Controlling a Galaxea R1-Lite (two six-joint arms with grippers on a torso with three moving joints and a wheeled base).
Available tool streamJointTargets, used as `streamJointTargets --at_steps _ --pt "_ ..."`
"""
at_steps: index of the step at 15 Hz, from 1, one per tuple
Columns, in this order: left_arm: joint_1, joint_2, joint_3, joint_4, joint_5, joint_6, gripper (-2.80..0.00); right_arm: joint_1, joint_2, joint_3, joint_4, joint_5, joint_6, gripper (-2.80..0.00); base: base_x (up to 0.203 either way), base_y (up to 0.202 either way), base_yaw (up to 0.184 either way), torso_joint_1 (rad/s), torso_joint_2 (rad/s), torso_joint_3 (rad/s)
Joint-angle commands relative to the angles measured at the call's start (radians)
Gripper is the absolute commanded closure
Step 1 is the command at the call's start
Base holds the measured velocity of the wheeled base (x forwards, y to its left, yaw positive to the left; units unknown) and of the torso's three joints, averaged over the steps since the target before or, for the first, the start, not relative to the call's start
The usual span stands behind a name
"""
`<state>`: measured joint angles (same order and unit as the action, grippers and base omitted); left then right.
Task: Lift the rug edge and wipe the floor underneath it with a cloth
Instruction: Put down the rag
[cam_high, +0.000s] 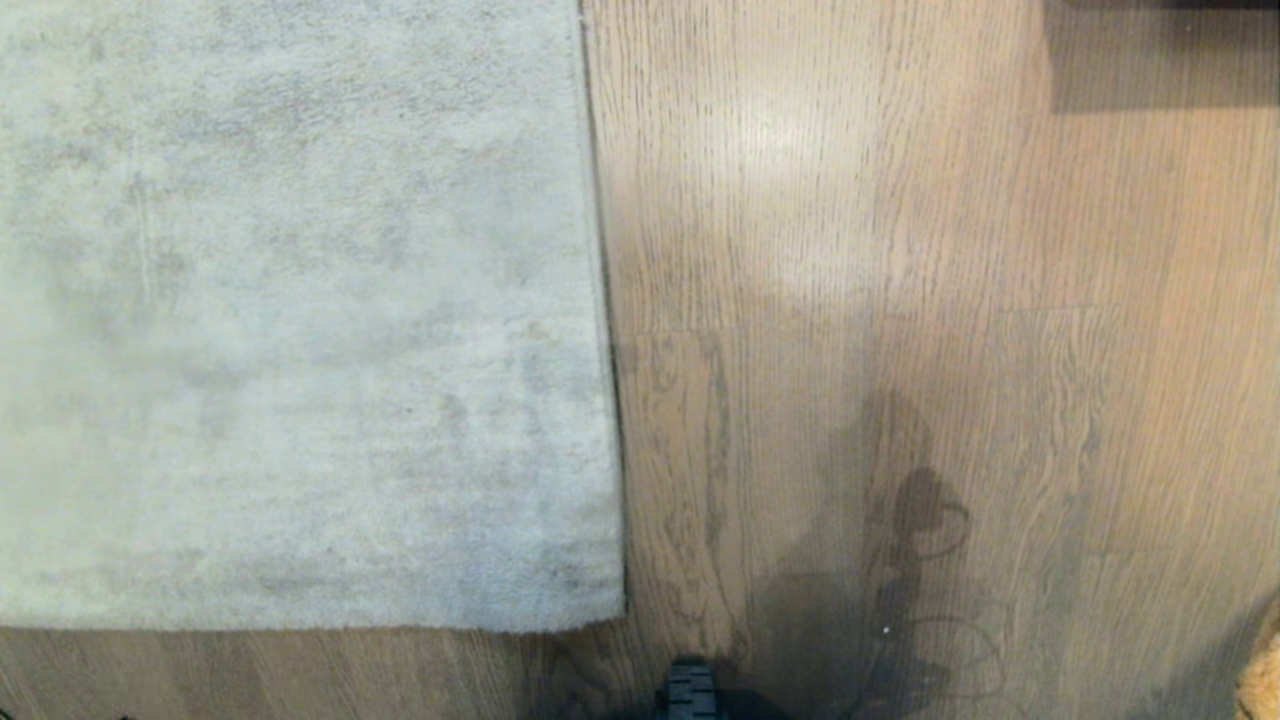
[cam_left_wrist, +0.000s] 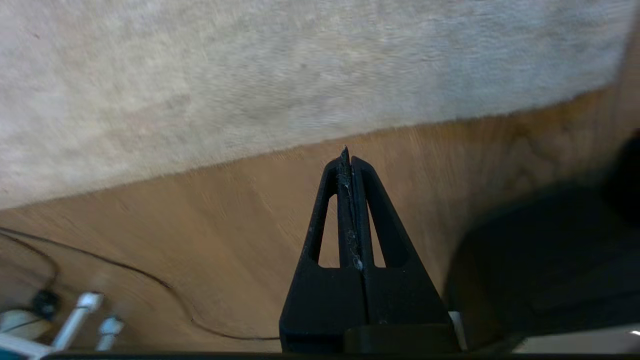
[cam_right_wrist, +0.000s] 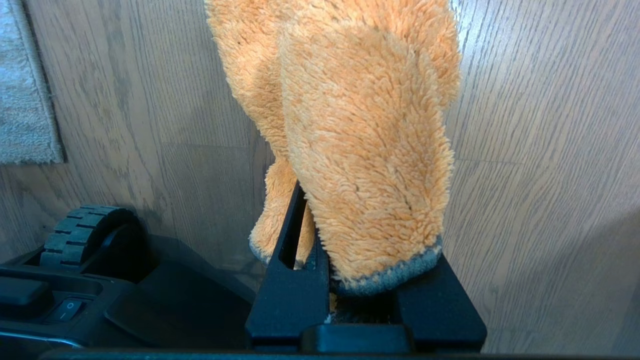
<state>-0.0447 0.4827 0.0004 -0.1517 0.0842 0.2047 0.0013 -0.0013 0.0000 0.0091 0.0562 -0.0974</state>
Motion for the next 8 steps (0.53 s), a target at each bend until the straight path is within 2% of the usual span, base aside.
streamJointTargets --at_steps 1,4,8 --pt "0.003 -0.157 -0.001 0.060 -0.037 -0.020 0.00 0.000 0.001 0.000 0.000 0.001 -0.001 0.00 0.000 0.000 0.000 0.000 0.00 0.000" --pt "0.016 -0.278 -0.002 0.139 -0.098 -0.066 0.00 0.000 0.001 0.000 0.000 0.001 -0.001 0.00 0.000 0.000 0.000 0.000 0.00 0.000" --pt "0.034 -0.384 -0.002 0.155 -0.104 -0.087 0.00 0.000 0.001 0.000 0.000 0.001 -0.001 0.00 0.000 0.000 0.000 0.000 0.00 0.000"
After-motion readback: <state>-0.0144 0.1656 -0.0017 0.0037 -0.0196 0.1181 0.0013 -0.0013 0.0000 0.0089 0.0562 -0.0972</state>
